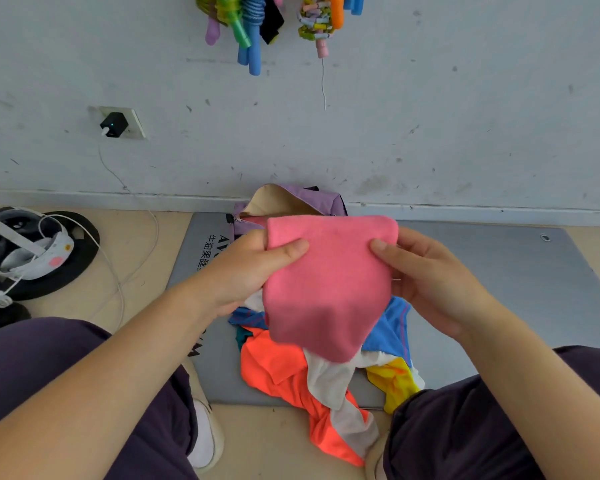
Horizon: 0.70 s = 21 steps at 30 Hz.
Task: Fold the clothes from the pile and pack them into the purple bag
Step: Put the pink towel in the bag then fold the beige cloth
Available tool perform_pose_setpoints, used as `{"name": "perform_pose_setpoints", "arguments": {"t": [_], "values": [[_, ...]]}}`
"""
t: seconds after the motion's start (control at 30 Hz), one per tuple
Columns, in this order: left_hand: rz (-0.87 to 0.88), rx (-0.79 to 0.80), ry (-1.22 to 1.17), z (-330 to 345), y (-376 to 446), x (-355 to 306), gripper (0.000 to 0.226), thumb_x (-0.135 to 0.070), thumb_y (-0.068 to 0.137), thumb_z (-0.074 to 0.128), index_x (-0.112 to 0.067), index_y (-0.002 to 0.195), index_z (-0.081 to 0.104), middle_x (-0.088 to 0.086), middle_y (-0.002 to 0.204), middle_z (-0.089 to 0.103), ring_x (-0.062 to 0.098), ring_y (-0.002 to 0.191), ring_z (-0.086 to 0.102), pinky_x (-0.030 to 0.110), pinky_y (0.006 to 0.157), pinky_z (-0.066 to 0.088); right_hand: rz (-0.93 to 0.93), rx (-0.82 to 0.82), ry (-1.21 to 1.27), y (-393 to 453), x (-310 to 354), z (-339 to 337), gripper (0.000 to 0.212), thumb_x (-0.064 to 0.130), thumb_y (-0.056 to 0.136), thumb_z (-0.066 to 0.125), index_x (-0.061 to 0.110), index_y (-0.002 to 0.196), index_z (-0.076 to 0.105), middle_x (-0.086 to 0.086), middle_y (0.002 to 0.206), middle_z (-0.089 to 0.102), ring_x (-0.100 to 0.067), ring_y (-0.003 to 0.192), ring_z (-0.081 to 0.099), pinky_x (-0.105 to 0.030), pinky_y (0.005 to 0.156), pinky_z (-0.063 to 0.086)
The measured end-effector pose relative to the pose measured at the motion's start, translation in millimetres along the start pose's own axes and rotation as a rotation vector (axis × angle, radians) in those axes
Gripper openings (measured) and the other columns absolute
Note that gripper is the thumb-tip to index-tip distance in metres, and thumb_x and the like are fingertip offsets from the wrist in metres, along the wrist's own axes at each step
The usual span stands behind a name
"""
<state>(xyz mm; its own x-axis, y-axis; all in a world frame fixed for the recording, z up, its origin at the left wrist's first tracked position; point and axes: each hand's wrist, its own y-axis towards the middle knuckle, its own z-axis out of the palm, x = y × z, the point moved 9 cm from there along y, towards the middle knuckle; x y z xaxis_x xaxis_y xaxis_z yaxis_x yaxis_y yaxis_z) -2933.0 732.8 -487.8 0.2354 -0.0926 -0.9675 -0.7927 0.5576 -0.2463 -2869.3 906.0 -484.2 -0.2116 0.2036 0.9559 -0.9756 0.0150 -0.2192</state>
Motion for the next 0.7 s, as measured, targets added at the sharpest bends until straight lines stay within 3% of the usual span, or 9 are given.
{"name": "perform_pose_setpoints", "arguments": {"t": [0.13,0.23,0.33,0.47,0.57,0.63,0.7], "values": [[0.015,-0.188,0.093,-16,2,0,0.040,-0.055,0.072,0.065,-0.021,0.091,0.074,-0.003,0.097,0.076,0.008,0.089,0.070,0.030,0.085,0.053,-0.069,-0.035,0.054,1,9,-6,0.035,0.030,0.085,0.064,0.019,0.118,0.068,-0.009,0.113,0.071,-0.018,0.097,0.069,-0.028,0.076,0.057],[0.046,-0.175,0.048,-14,3,0,0.029,-0.047,0.090,0.057,-0.024,0.096,0.074,-0.005,0.095,0.076,0.005,0.087,0.069,0.023,0.080,0.054,-0.057,-0.052,0.067,4,8,-8,0.037,0.035,0.088,0.057,0.011,0.117,0.065,-0.008,0.100,0.064,-0.014,0.086,0.061,-0.027,0.073,0.052],[0.051,-0.142,0.024,-12,4,1,0.026,-0.039,0.098,0.050,-0.025,0.104,0.071,-0.008,0.098,0.076,0.005,0.092,0.069,0.030,0.091,0.052,-0.102,-0.103,0.104,5,12,-16,0.044,0.030,0.086,0.058,-0.002,0.116,0.062,-0.014,0.105,0.059,-0.019,0.091,0.057,-0.028,0.078,0.050],[0.092,-0.212,0.158,-15,2,-6,0.037,-0.058,0.085,0.051,-0.028,0.087,0.073,-0.011,0.080,0.070,0.004,0.073,0.062,0.027,0.074,0.045,-0.172,-0.224,-0.047,0,19,-24,0.011,0.030,0.091,0.061,0.022,0.091,0.069,-0.013,0.086,0.052,-0.024,0.071,0.047,-0.033,0.064,0.046],[0.077,-0.217,0.156,-14,2,-5,0.044,-0.061,0.086,0.050,-0.026,0.074,0.073,-0.006,0.074,0.064,0.007,0.068,0.057,0.027,0.069,0.041,-0.157,-0.281,-0.118,-2,16,-24,0.018,0.043,0.090,0.057,0.028,0.093,0.066,-0.009,0.090,0.046,-0.025,0.078,0.036,-0.040,0.065,0.031],[0.047,-0.136,0.055,-8,3,-2,0.034,-0.050,0.094,0.050,-0.029,0.088,0.076,-0.008,0.084,0.073,0.006,0.078,0.066,0.024,0.072,0.050,-0.137,-0.245,-0.126,-2,16,-21,0.021,0.046,0.090,0.056,0.029,0.098,0.065,-0.008,0.089,0.044,-0.025,0.075,0.033,-0.035,0.061,0.033],[0.032,-0.036,0.016,-1,4,0,0.023,-0.031,0.097,0.055,-0.025,0.116,0.068,-0.001,0.109,0.074,0.016,0.102,0.069,0.031,0.086,0.056,-0.100,-0.129,-0.120,1,13,-14,0.023,0.042,0.092,0.056,0.034,0.113,0.062,-0.009,0.090,0.049,-0.024,0.077,0.041,-0.035,0.066,0.044]]}}
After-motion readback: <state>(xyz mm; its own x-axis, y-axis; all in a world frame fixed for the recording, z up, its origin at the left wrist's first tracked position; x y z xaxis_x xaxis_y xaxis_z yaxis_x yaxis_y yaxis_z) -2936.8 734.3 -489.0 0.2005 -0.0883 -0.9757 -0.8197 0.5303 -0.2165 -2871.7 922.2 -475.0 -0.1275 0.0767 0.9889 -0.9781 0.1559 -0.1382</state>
